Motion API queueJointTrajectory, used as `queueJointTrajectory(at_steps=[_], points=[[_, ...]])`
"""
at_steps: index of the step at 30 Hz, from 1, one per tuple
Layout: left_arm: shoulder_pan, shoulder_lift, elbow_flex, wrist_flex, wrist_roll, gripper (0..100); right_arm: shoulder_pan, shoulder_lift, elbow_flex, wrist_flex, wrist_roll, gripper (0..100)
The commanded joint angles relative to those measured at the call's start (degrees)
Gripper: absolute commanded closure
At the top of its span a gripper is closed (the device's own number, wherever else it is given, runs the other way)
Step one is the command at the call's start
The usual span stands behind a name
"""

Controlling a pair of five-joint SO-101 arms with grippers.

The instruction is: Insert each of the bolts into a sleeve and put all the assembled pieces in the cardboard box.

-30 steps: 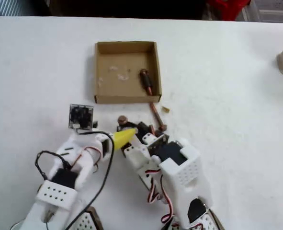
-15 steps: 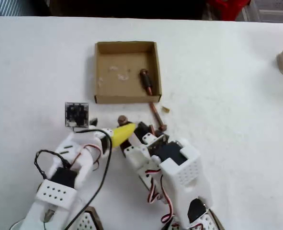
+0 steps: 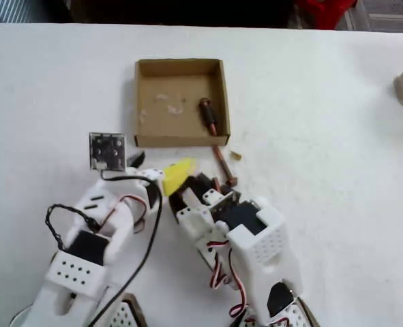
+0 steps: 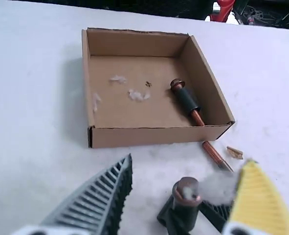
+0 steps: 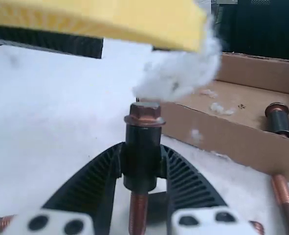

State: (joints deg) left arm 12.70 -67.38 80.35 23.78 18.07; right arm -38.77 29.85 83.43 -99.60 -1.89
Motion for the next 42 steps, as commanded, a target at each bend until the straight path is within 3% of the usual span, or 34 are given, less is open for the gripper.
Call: queueJointTrajectory(at_steps=[1, 7, 13, 17, 24, 32, 42], points=[[0.7, -5.3, -6.2, 9.4, 0.4, 82, 0.7, -2.8, 0.0, -1.1, 0.6, 98.2], [0.3, -16.6, -6.2, 19.8, 0.2, 98, 0.7, -2.8, 0.0, -1.1, 0.6, 98.2], [0.1, -28.3, -6.2, 35.7, 0.1, 97, 0.8, -2.8, 0.0, -1.1, 0.6, 98.2], [-5.1, -37.3, -6.1, 41.6, 0.0, 97, 0.7, -3.4, 1.8, -1.1, 0.6, 98.2], [-13.8, -37.2, 0.1, 40.7, -9.6, 97, 1.3, -8.7, 6.0, -1.2, 0.6, 98.2], [-21.8, -36.8, 16.9, 25.0, -12.1, 97, 6.2, -22.6, 12.0, 4.1, 0.9, 98.2], [-23.0, -37.0, 16.7, 36.0, -12.5, 97, 11.7, -38.5, 12.2, 20.8, 1.0, 98.2]])
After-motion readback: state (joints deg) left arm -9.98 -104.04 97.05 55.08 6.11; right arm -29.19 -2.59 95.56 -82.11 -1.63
